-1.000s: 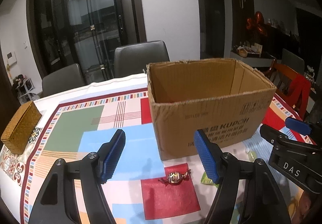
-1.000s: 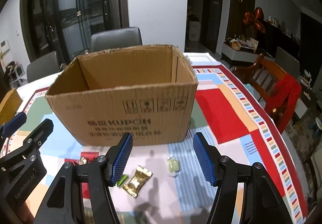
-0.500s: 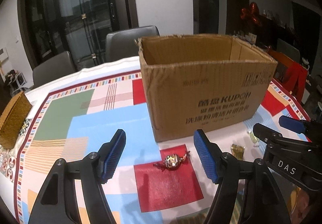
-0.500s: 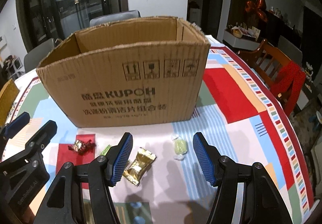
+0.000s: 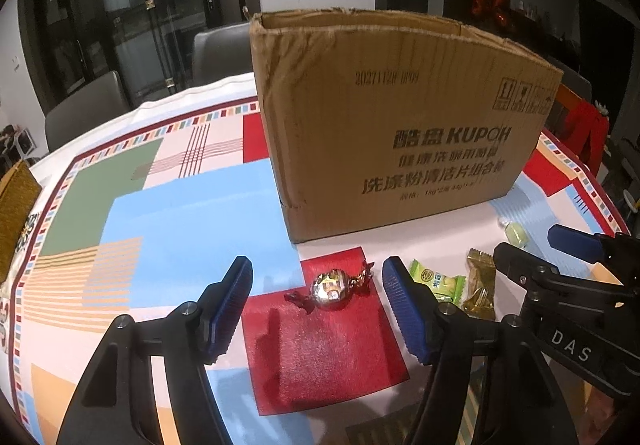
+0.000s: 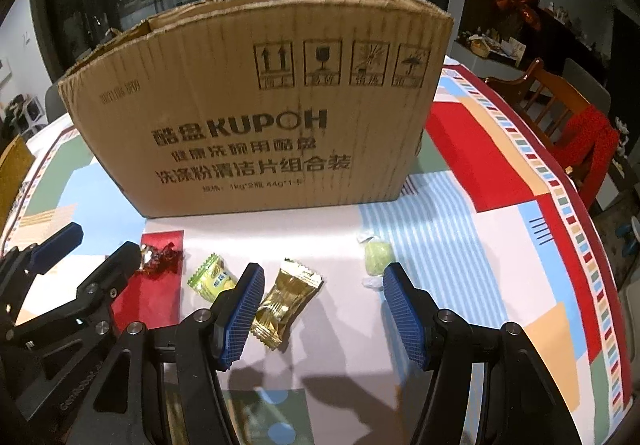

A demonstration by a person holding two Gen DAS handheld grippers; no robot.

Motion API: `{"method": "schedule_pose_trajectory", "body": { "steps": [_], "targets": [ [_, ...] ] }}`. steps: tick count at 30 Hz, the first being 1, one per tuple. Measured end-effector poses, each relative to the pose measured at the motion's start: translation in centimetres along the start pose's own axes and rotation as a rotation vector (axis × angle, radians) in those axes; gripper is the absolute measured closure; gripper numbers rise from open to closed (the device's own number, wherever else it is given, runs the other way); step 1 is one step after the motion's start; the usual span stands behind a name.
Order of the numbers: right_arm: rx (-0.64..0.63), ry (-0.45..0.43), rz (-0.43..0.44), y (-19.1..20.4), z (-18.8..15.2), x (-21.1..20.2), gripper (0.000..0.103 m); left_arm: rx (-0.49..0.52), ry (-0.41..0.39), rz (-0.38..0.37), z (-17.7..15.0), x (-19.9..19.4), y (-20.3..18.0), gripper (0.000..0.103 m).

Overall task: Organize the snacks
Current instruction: 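Close the left tool on the gold-wrapped candy while the right tool grasps the gold foil candy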

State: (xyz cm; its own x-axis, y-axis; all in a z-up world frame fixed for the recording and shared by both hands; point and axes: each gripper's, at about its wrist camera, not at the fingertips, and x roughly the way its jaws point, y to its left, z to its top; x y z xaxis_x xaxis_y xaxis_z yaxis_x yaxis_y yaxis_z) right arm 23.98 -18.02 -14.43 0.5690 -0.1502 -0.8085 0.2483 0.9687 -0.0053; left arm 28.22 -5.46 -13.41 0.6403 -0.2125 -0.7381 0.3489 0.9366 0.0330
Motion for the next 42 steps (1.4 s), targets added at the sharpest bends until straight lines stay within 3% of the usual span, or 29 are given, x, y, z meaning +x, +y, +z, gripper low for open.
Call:
{"method": "schedule_pose_trajectory", "body": {
  "steps": [5,12,19,23,32,42],
  "targets": [
    [0.001,0.02,0.003,0.2,-0.2,0.5,0.041,0.002,0.014,-0.005,-0.2,0.7,-0.1,0.037],
    [0.002,0.058,0.022,0.9,-0.8,1.2,0.05,0.006,0.031,-0.015,-0.2,1.7,-0.3,0.04],
    [0.005,0.082,0.034,1.6,-1.3,1.7,0.05,0.006,0.045,-0.024,-0.3,2.7,-0.4,0.045],
    [0.001,0.092,0.041,1.9,-1.5,2.2,0.057,0.006,0.055,-0.027,-0.3,3.2,-0.4,0.051],
    [-0.026,0.083,0.045,3.0,-1.9,2.0,0.081,-0.007,0.08,-0.044,-0.5,4.3,-0.3,0.062],
    [-0.032,0.075,0.057,2.4,-1.4,2.1,0.083,-0.016,0.085,-0.05,-0.6,4.6,-0.4,0.076]
  ]
}}
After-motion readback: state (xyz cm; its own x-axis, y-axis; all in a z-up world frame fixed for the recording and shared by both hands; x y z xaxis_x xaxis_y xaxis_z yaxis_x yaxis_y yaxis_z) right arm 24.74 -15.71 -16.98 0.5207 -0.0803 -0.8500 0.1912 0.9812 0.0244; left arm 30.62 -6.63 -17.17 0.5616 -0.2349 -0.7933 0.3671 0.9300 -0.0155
